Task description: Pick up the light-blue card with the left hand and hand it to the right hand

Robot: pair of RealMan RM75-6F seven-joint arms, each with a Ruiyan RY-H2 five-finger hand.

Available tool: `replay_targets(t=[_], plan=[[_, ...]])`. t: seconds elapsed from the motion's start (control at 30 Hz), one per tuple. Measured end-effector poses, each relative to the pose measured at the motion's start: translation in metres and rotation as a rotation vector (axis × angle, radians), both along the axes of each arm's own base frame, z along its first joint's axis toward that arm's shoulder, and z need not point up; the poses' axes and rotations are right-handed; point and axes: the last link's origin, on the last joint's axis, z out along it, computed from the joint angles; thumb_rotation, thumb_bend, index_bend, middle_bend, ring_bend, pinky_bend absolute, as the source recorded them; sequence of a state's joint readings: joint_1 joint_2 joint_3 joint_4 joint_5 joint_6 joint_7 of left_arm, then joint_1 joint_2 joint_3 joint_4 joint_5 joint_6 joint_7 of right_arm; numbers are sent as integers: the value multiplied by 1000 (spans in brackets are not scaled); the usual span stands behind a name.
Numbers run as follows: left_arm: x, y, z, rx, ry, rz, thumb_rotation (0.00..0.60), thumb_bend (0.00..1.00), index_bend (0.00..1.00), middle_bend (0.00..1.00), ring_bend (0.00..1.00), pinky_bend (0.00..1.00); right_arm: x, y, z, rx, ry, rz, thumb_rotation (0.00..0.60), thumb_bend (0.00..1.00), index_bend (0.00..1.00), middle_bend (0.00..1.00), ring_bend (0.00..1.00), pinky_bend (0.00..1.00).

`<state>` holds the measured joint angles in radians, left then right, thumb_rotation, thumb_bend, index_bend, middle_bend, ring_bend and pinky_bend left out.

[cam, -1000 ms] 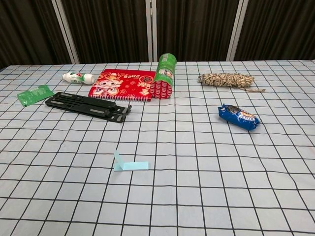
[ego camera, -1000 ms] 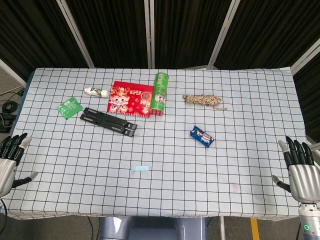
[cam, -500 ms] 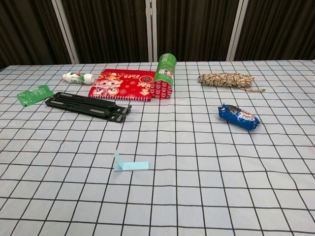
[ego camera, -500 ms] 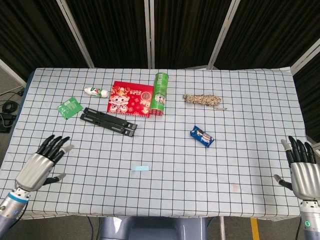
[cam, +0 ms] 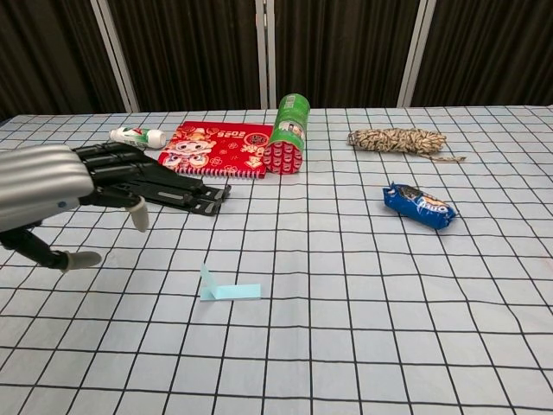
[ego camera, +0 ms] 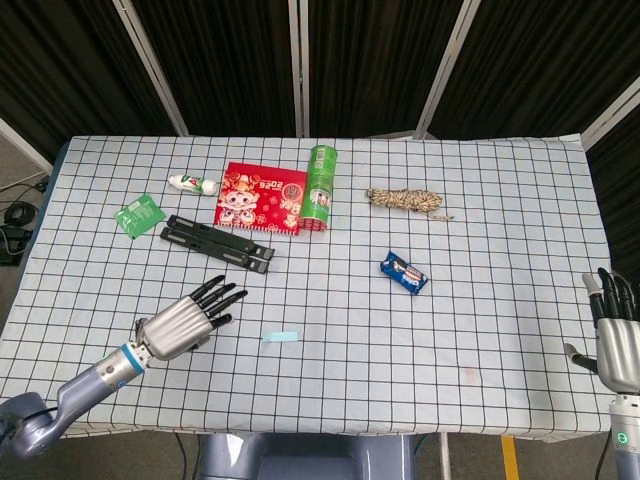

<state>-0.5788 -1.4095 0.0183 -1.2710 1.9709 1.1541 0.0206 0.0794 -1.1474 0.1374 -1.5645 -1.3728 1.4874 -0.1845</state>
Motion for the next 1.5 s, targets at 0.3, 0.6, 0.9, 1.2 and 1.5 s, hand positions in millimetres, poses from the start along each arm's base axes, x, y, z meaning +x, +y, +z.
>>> replay_targets(t=[0.3, 0.6, 0.9, 1.2, 1.5], plan=[[21, 13, -35, -32, 4, -60, 600, 369, 372, 0, 0, 0, -4, -3, 2, -7, -1, -23, 600, 0, 0, 0, 0, 0], [43, 18, -62, -59, 29, -113, 600, 401, 427, 0, 0, 0, -9, -4, 5, -14, -6, -43, 600, 0, 0, 0, 0, 0], [50, 19, -72, -55, 55, -127, 600, 449, 481, 0, 0, 0, -11, -4, 8, -18, -14, -49, 600, 0, 0, 0, 0, 0], [50, 17, -77, -57, 61, -125, 600, 461, 534, 0, 0, 0, -11, -4, 9, -20, -19, -46, 600, 0, 0, 0, 0, 0], [51, 17, -78, -41, 54, -113, 600, 564, 693, 0, 0, 0, -11, -4, 8, -12, -22, -46, 600, 0, 0, 0, 0, 0]])
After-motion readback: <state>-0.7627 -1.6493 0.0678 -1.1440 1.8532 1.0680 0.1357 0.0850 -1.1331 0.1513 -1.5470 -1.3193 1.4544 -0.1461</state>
